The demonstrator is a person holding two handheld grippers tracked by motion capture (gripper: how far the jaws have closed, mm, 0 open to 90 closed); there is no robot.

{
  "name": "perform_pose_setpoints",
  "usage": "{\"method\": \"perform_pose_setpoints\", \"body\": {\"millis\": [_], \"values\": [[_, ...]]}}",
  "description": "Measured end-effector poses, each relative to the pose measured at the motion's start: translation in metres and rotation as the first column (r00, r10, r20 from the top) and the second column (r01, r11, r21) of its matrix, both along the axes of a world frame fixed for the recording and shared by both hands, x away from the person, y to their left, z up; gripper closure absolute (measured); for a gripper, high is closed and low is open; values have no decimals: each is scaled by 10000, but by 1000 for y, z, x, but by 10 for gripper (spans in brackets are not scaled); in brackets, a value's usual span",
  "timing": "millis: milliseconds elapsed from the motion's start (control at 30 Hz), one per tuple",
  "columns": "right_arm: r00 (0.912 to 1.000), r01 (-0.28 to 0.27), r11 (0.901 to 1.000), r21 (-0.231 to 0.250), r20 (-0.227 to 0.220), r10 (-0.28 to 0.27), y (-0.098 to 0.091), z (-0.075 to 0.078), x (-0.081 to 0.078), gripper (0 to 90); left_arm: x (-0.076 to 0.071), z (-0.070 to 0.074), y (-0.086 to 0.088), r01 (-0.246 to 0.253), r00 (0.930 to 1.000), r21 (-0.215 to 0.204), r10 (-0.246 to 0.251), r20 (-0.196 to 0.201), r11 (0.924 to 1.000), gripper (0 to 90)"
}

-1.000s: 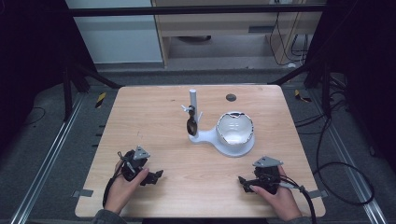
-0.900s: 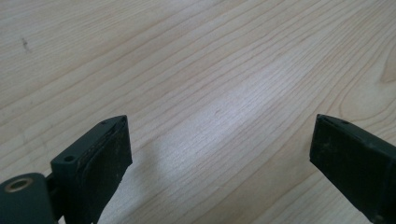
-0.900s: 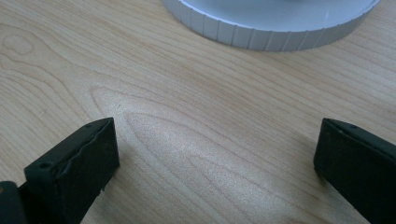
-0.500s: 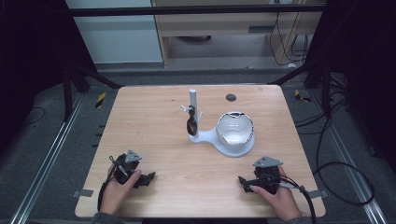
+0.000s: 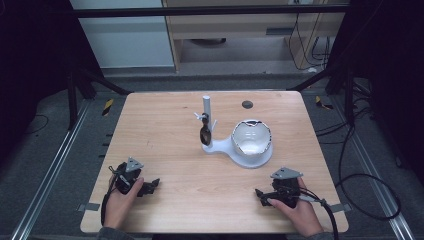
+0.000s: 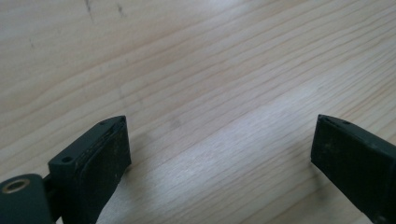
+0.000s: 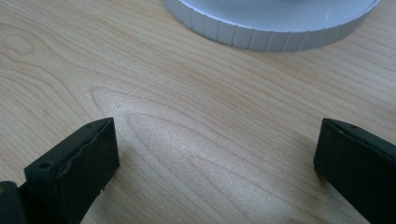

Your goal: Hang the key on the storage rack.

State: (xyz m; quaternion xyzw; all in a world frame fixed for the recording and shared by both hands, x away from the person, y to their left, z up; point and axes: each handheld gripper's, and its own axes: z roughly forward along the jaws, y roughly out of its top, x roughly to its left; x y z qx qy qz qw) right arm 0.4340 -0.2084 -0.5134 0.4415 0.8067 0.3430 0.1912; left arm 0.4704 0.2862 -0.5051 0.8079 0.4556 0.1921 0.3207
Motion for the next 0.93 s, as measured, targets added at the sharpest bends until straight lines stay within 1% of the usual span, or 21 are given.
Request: {"method": "perform_pose_setpoints", "body": {"millis": [67, 133, 267, 300, 400, 533, 600, 933], "values": [[10000, 3, 10000, 8, -8, -3, 0, 0, 0, 5, 1, 0, 4, -202, 9998, -26, 202, 22, 9998, 32], [10000, 3, 10000, 9, -8, -3, 0, 0, 0, 5, 3, -1, 7, -266, 9996, -46, 266, 136, 9996, 31], [10000, 4, 10000, -10, 1, -4, 0, 0, 0, 5, 5, -3, 9, -206, 9994, -80, 208, 274, 9998, 7], [10000, 5, 10000, -5, 0, -5, 0, 0, 0, 5, 5, -3, 9, -250, 9993, -130, 254, 267, 9996, 5], [10000, -2, 10000, 6, -6, 2, 0, 0, 0, 5, 7, -3, 10, -230, 9994, -63, 232, 242, 9997, 0], [10000, -4, 10000, 6, -8, 4, 0, 0, 0, 5, 9, -3, 9, -191, 9996, -77, 192, 219, 9998, 0], [10000, -8, 10000, 6, -5, 8, 0, 0, 0, 5, 10, -3, 7, -258, 9994, -147, 262, 219, 9996, 0], [10000, -32, 10000, -21, 1, 32, 0, 0, 0, 5, 12, -3, 4, -338, 9992, -140, 341, 215, 9993, 0]]}}
